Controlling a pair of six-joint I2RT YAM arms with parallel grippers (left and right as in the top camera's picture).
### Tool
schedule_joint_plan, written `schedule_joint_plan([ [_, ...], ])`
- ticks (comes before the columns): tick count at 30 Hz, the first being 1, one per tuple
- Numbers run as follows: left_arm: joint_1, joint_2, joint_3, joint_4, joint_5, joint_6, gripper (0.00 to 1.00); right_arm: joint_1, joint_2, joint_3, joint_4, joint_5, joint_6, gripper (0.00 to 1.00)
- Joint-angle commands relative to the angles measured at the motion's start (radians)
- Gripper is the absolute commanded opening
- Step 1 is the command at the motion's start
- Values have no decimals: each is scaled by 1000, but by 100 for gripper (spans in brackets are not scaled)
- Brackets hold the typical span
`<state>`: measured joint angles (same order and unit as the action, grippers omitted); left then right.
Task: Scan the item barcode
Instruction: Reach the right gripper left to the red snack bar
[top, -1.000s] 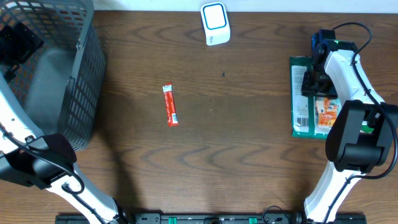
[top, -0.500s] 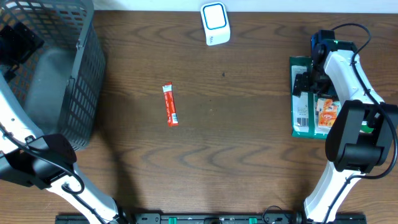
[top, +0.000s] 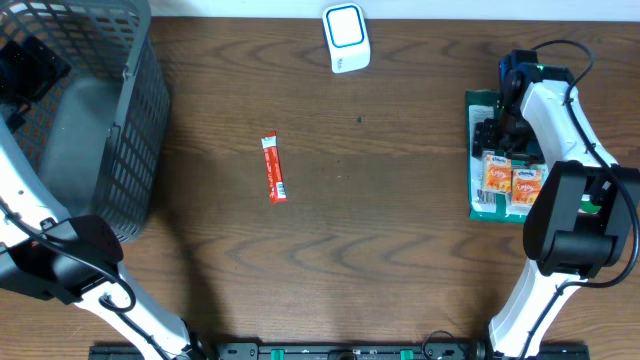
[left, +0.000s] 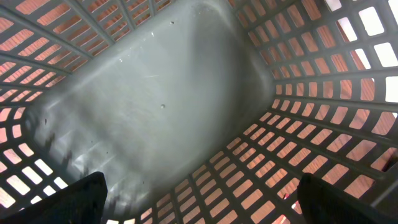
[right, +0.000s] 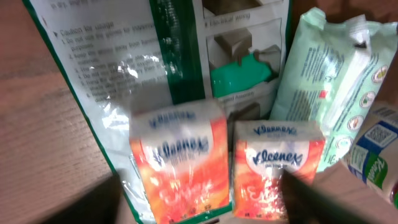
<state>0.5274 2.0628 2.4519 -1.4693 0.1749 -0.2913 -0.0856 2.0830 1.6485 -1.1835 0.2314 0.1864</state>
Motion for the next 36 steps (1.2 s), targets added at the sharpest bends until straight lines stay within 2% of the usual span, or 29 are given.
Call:
schedule_joint_plan([
  [1, 0, -23, 17, -3, -3, -1, 98, 0, -1, -3, -14, -1, 0, 81],
  [2, 0, -23, 17, -3, -3, -1, 98, 0, -1, -3, -14, -6, 0, 99],
  [15, 0, -23, 17, -3, -3, -1, 98, 38, -1, -3, -9, -521, -59, 99],
  [36, 0, -23, 17, -3, -3, -1, 98, 489, -1, -3, 205, -526, -67, 99],
])
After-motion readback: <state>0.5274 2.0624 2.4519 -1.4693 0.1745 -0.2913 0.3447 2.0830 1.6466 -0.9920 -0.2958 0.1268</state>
